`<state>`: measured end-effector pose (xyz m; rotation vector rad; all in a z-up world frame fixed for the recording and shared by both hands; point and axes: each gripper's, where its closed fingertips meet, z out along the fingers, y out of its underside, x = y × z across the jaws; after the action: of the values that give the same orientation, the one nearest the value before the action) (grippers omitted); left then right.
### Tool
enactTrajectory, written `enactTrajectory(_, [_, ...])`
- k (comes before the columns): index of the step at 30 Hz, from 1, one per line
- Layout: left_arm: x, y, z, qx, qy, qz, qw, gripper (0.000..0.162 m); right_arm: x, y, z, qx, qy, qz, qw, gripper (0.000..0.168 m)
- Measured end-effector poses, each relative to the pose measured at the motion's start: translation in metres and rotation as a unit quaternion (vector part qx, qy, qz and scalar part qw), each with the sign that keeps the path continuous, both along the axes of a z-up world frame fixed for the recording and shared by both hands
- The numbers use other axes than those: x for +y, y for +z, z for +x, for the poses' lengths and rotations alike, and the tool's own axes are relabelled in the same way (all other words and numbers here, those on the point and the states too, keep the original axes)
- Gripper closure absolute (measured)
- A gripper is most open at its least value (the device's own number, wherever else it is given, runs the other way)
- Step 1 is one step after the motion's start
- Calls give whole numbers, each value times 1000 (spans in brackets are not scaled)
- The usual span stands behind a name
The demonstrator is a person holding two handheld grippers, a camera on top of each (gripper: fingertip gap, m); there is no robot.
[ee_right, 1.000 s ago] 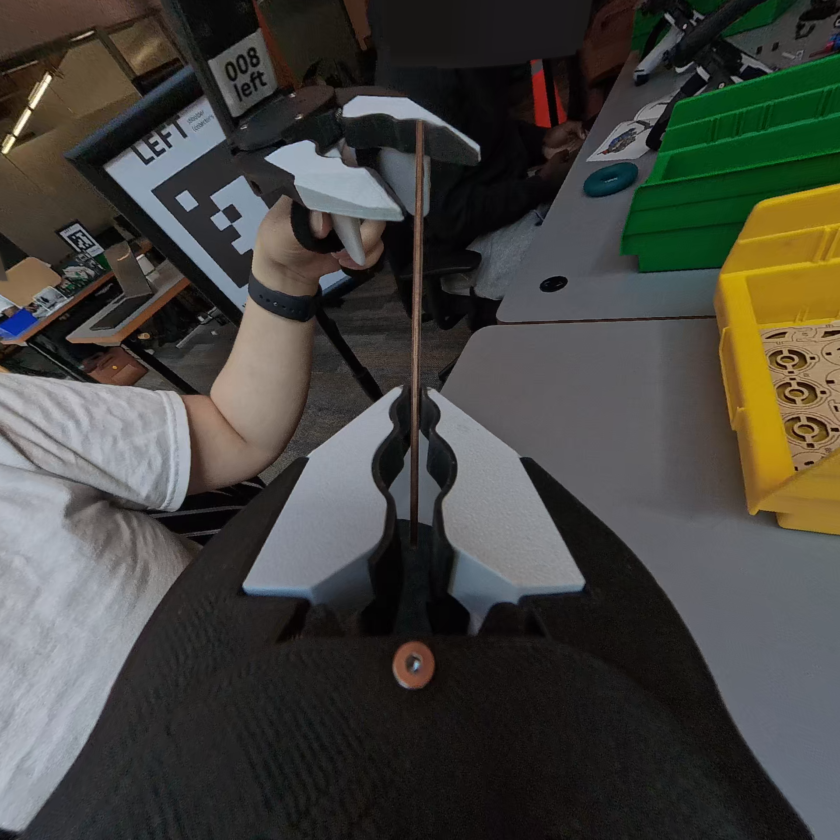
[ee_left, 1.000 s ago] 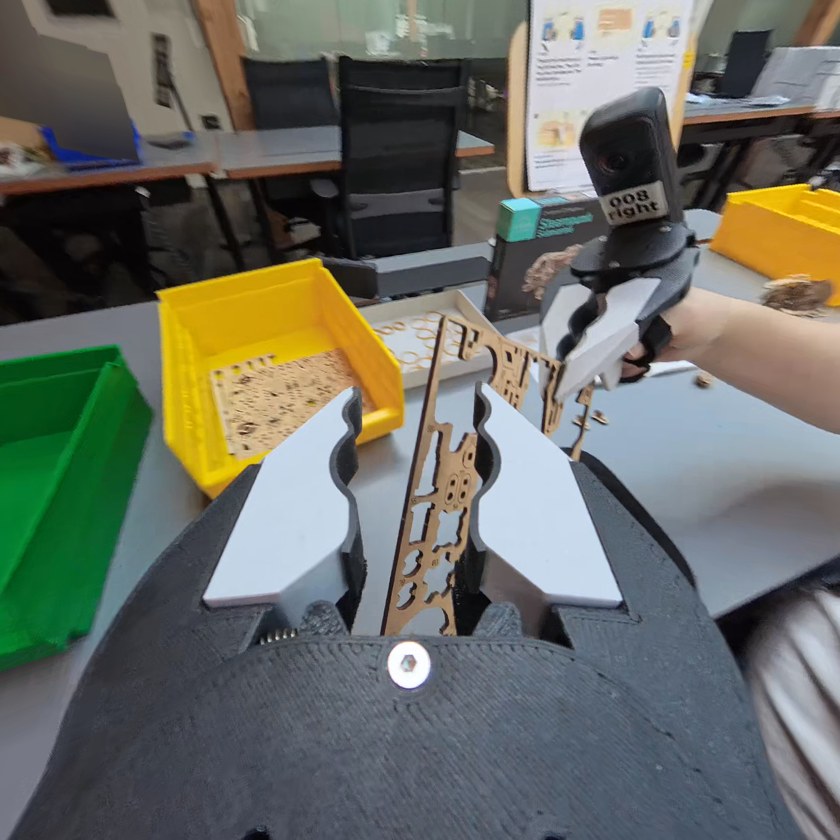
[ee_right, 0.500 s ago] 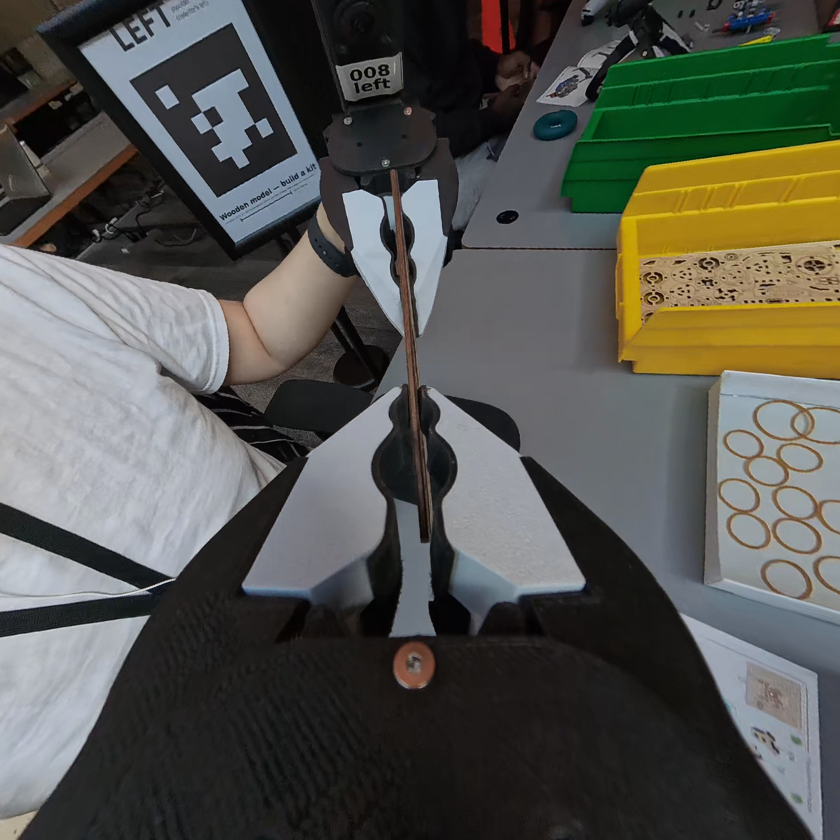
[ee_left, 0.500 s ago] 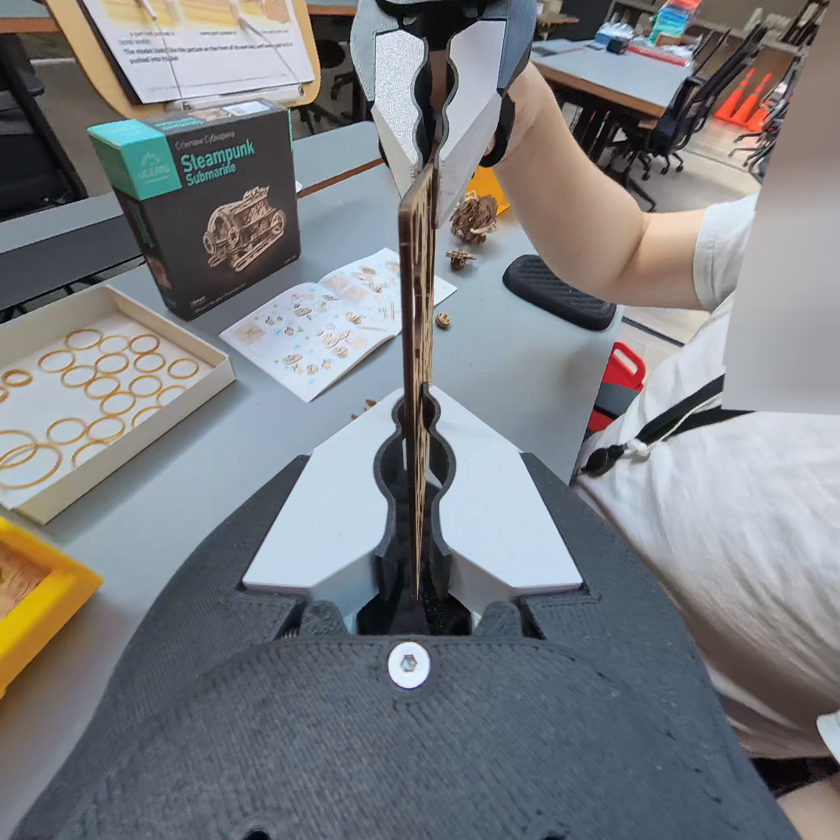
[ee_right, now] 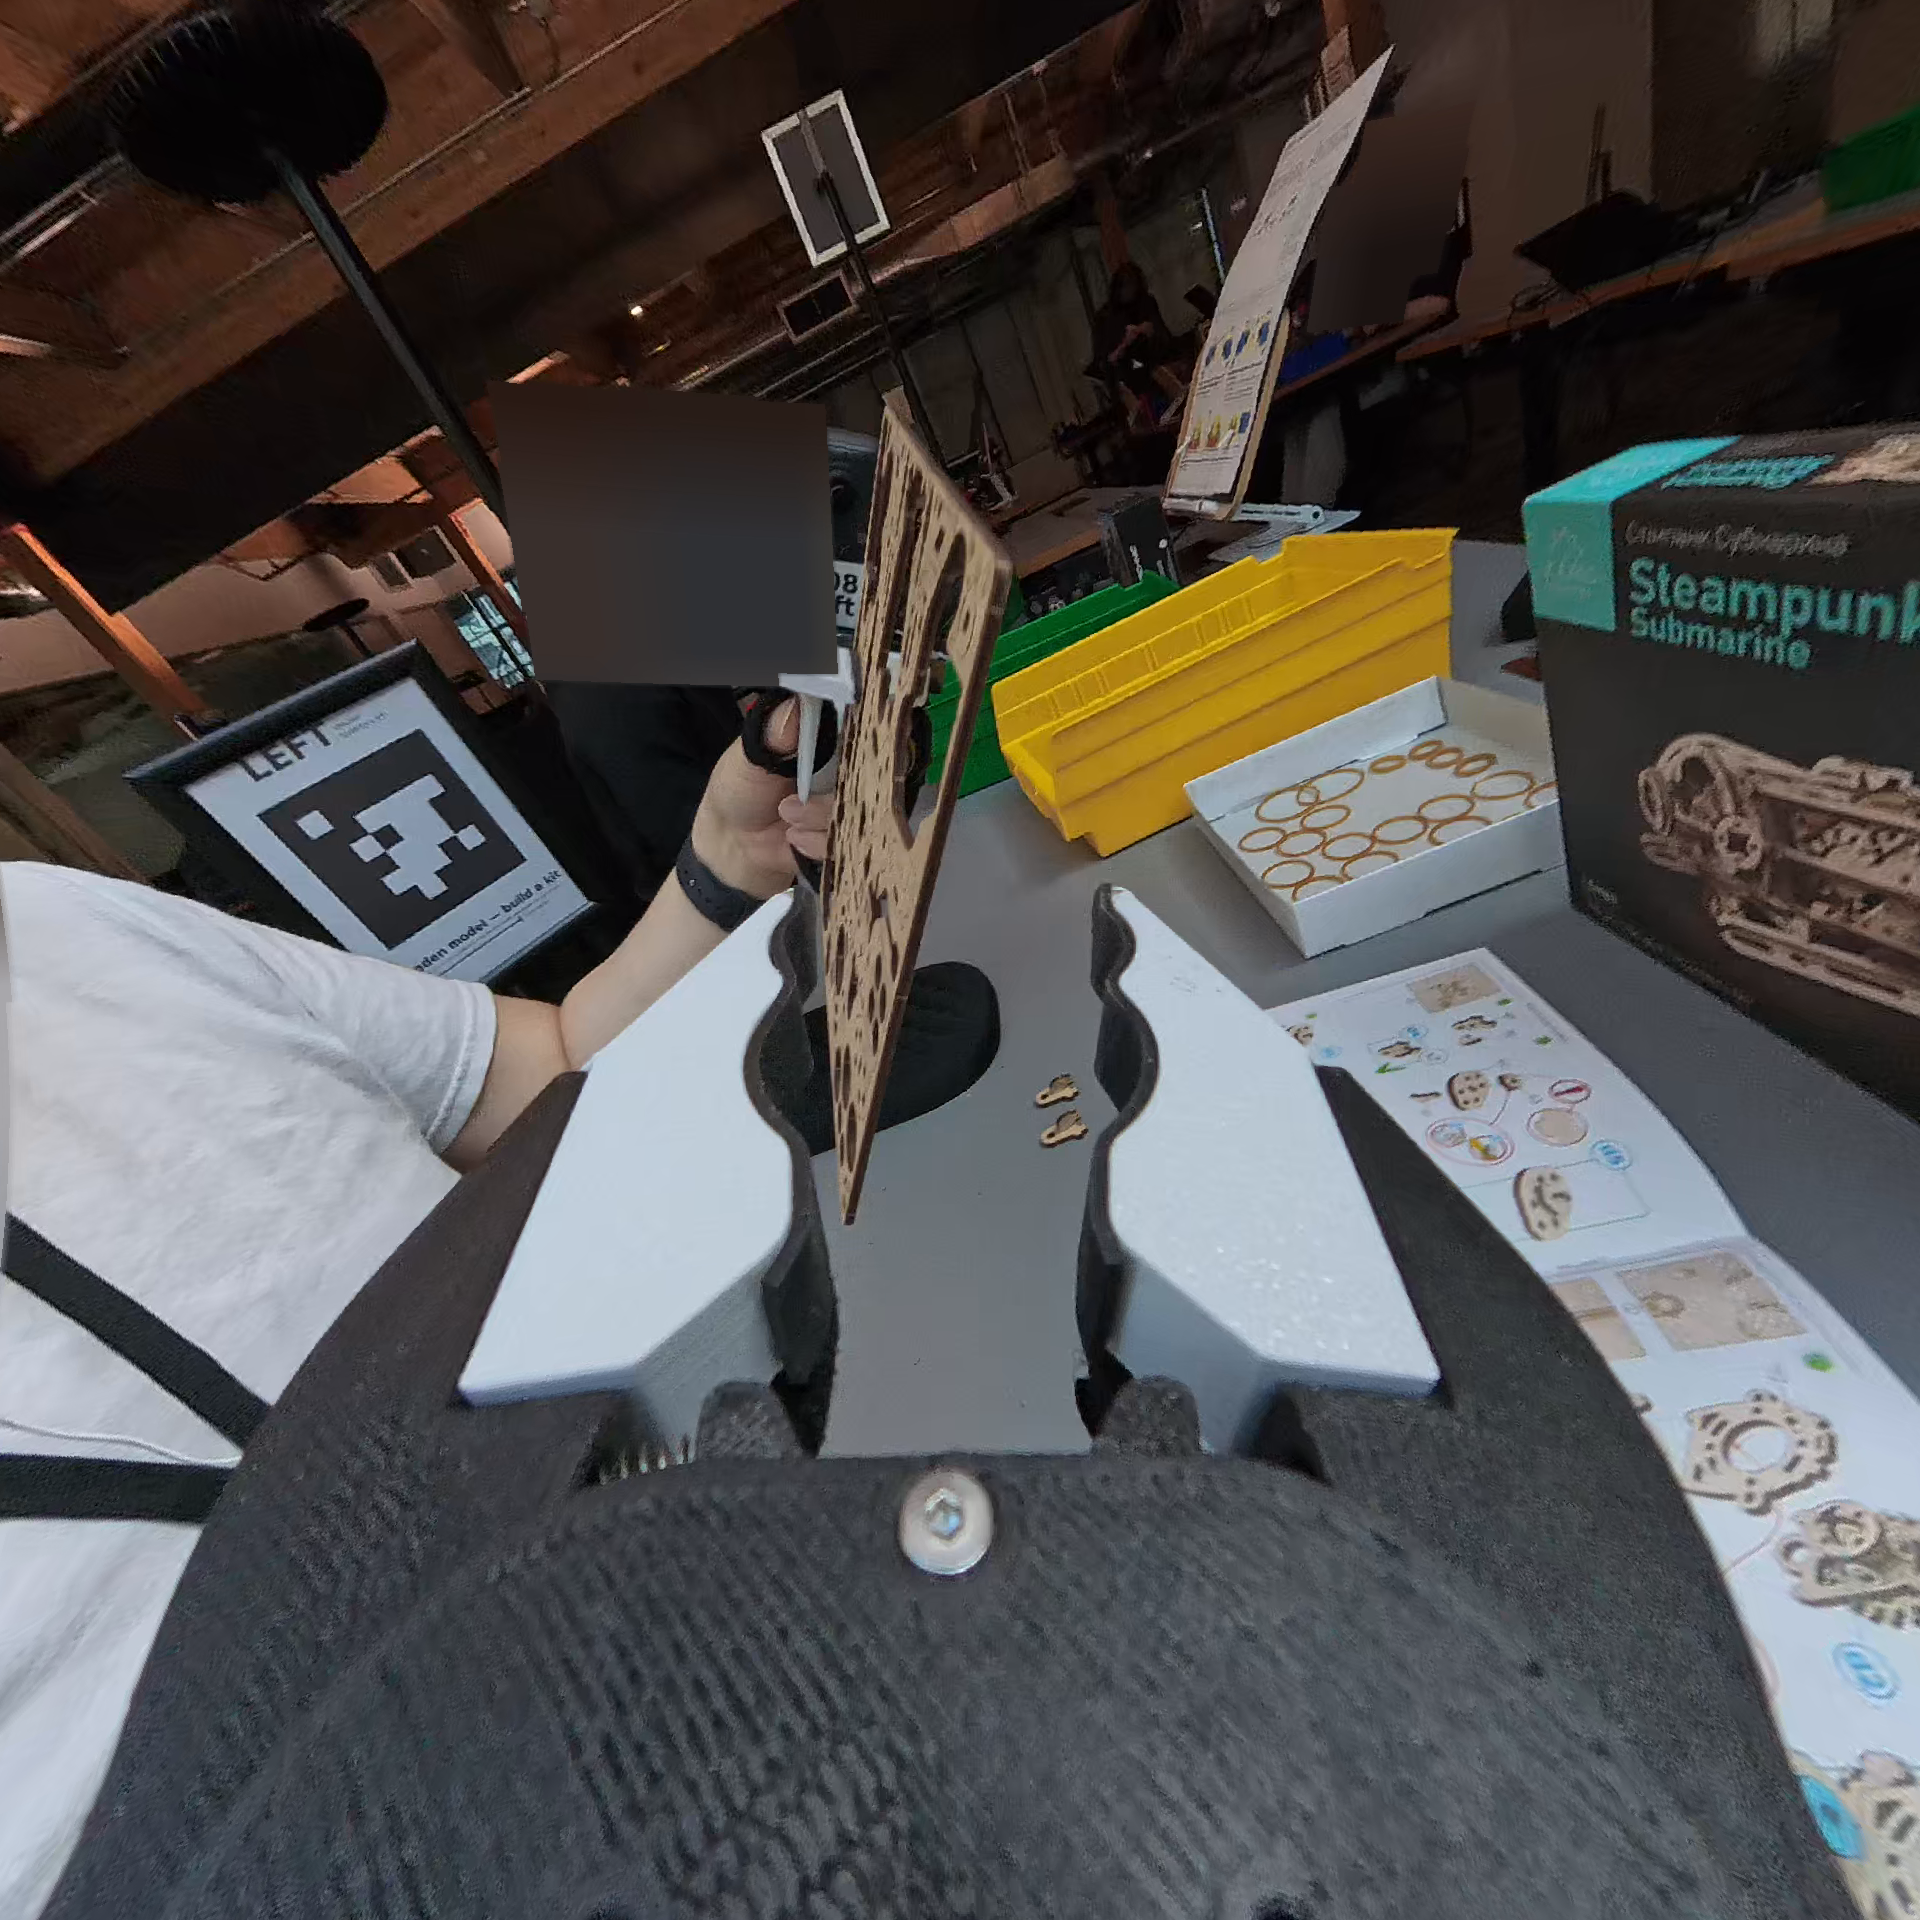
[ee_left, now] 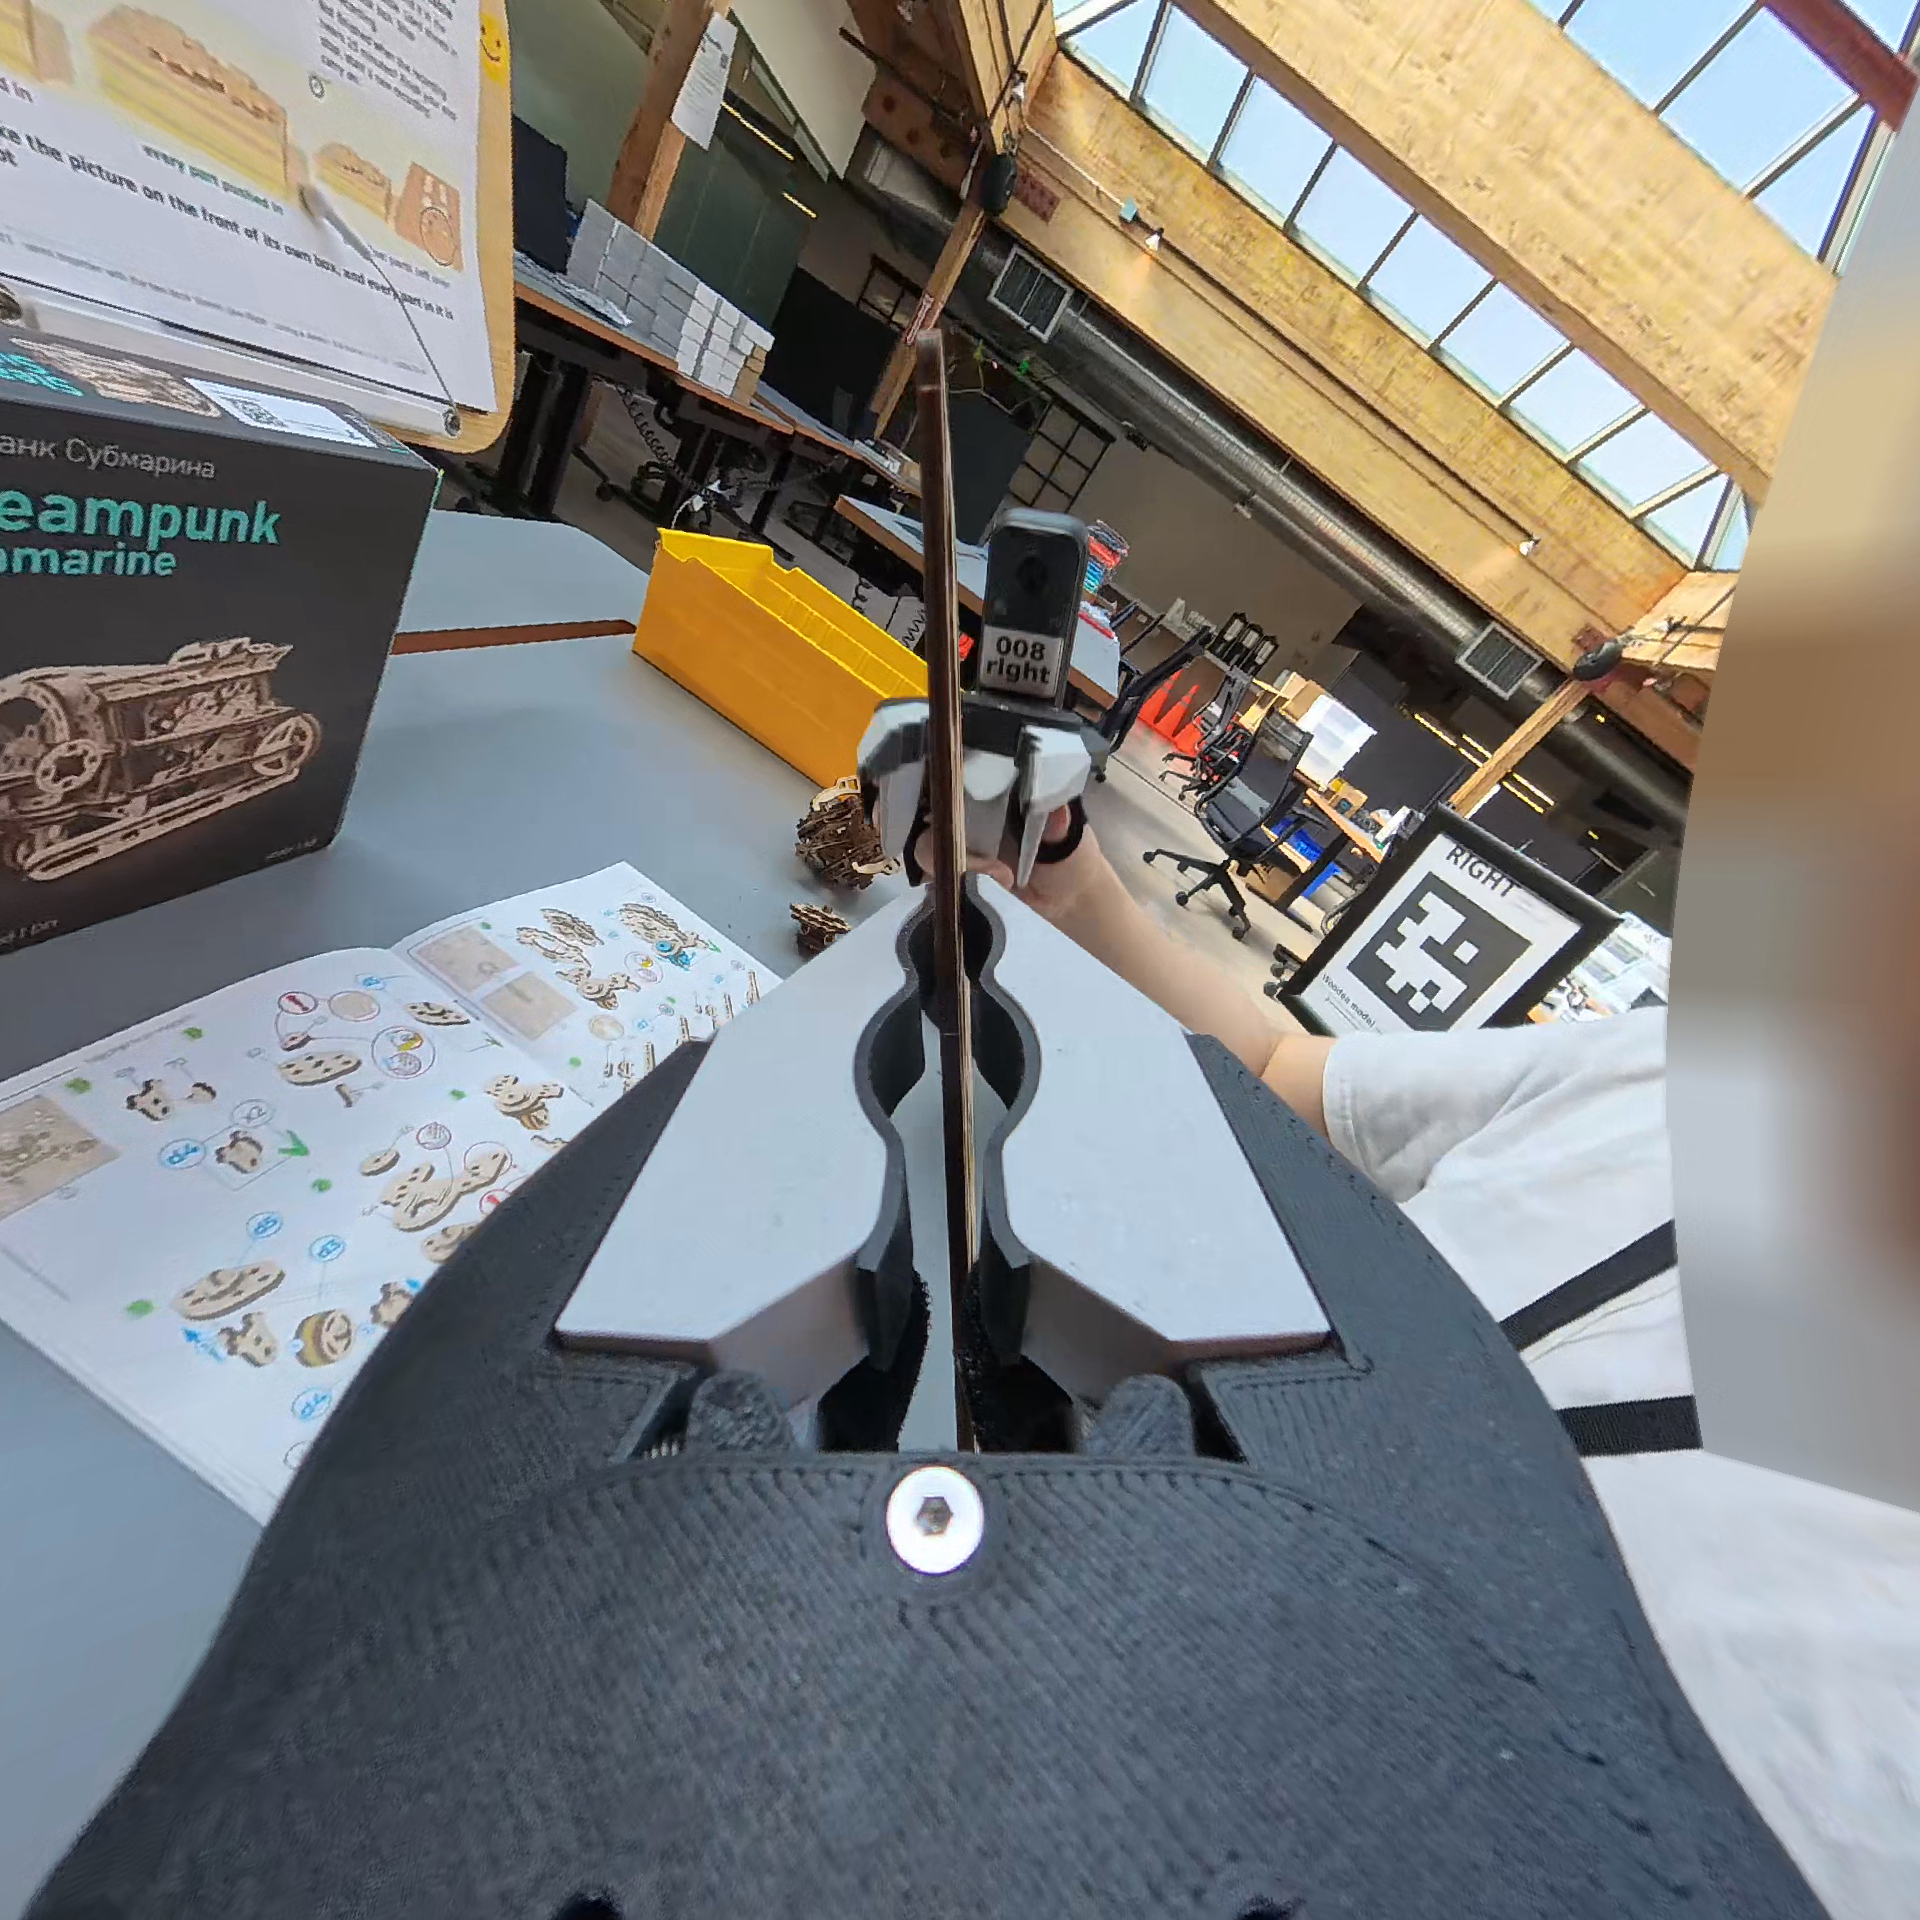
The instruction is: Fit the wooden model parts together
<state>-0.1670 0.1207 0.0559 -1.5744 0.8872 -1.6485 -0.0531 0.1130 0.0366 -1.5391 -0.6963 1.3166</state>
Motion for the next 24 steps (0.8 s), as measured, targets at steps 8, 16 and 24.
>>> enactTrajectory(8, [8, -4, 58, -7, -33, 0, 999, 162, -13, -25, 10, 90, 45, -55, 993, 167])
enactTrajectory(16, [10, -42, 58, 13, -65, 12, 998, 144, -2, -31, 39, 158, 17, -134, 978, 166])
enactTrajectory(24, [8, -54, 45, -8, -89, -41, 995, 151, 2, -43, 33, 130, -9, -135, 982, 167])
